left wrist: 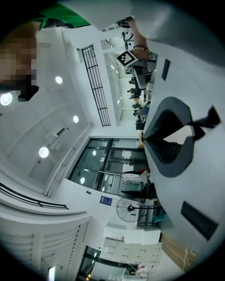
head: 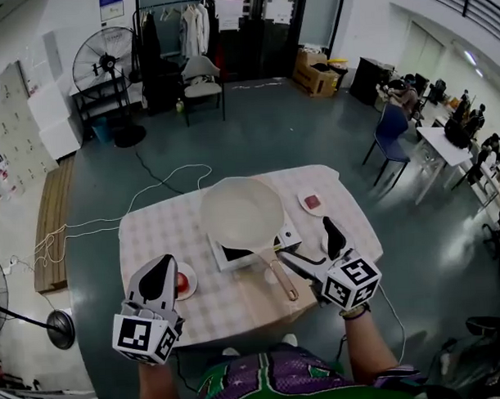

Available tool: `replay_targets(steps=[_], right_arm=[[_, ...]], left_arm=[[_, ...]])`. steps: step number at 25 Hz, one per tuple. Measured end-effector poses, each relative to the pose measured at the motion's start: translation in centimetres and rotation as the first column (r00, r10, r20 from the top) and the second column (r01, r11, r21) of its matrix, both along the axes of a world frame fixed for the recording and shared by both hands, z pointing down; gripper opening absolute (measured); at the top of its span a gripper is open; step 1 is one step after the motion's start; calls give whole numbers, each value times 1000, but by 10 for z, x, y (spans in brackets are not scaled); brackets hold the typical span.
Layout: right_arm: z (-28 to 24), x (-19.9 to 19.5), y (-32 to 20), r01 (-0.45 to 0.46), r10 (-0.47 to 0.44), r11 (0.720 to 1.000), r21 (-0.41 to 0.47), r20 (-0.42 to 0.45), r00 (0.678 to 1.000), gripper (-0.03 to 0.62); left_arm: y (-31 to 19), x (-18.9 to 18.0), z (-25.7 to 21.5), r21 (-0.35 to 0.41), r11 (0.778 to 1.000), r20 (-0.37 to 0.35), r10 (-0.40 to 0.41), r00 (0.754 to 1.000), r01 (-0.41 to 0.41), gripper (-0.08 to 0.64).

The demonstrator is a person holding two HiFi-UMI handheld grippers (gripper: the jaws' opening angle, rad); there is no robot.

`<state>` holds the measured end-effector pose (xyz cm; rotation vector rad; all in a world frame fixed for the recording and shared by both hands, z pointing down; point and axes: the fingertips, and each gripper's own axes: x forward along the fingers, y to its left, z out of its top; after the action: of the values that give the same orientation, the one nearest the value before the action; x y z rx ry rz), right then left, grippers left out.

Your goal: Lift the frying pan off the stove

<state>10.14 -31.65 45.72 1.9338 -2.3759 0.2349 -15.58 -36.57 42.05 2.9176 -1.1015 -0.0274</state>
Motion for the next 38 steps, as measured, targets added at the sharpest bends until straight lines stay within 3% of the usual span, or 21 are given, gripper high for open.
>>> replay_targets(steps=[9,14,22,34,38], right_arm=[[60,-30,-21,-24,23,985,-173,-6,1000,586],[97,-36,-33,-58,63,957,-284,7,998,584],[141,-41,-48,-26,23,909,-415,-13,1000,568],[215,-20,-74,-30,30,809,-587,-10,1000,547],[238,-17,-77,-11,28,759,-651,16,999,543]], left_arm=[[-3,-13,38,-70,996,-5,50,999,-50,22],[-8,-23,52,-106,993,-9,56,998,-57,23],[-25,-23,68,-174,984,-19,43,999,-46,23],[-55,-7,78,-190,982,11,24,1000,-22,21],[-67,3,77,-192,981,11,37,999,-34,22]])
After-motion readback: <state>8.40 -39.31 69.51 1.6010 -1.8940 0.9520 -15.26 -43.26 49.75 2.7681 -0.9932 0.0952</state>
